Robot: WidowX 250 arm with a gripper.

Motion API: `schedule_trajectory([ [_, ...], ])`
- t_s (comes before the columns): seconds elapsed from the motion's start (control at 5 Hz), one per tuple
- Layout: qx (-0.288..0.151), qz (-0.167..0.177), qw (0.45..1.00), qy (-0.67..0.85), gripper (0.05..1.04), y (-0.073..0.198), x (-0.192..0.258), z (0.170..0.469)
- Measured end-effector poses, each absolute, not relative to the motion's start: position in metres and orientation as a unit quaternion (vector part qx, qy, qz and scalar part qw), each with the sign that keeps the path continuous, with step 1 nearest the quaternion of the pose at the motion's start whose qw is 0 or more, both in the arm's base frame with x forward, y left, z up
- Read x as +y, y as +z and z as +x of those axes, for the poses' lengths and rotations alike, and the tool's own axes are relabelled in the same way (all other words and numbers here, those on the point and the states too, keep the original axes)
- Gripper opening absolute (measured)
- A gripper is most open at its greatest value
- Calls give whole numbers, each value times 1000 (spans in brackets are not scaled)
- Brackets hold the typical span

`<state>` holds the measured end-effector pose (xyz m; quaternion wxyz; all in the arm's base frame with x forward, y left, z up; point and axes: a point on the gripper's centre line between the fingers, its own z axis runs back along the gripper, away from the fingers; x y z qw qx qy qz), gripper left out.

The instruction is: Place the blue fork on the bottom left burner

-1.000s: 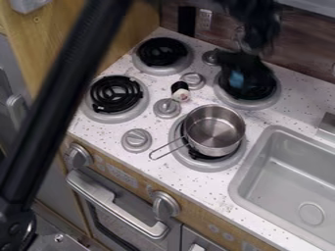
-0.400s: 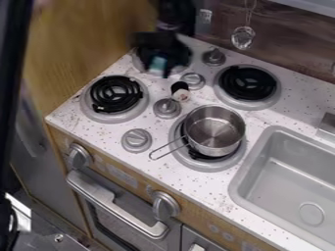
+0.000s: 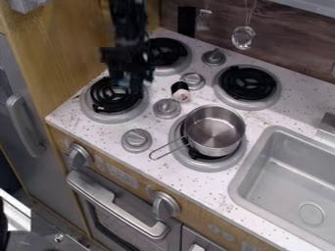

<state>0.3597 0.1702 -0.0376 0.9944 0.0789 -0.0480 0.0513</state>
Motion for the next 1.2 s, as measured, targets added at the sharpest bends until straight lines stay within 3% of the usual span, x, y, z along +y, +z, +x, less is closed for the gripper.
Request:
schedule_trajectory([
  [0.4,-27,94,995,32,589,-47,182,353],
  [0.6,-29,93,995,34,884,-46,183,354],
  [0.8,-18,103,994,21,999,-45,181,354],
  [1.0,-18,109,994,20,999,-13,175,360],
  [1.2,-33,79,995,44,999,18,158,358],
])
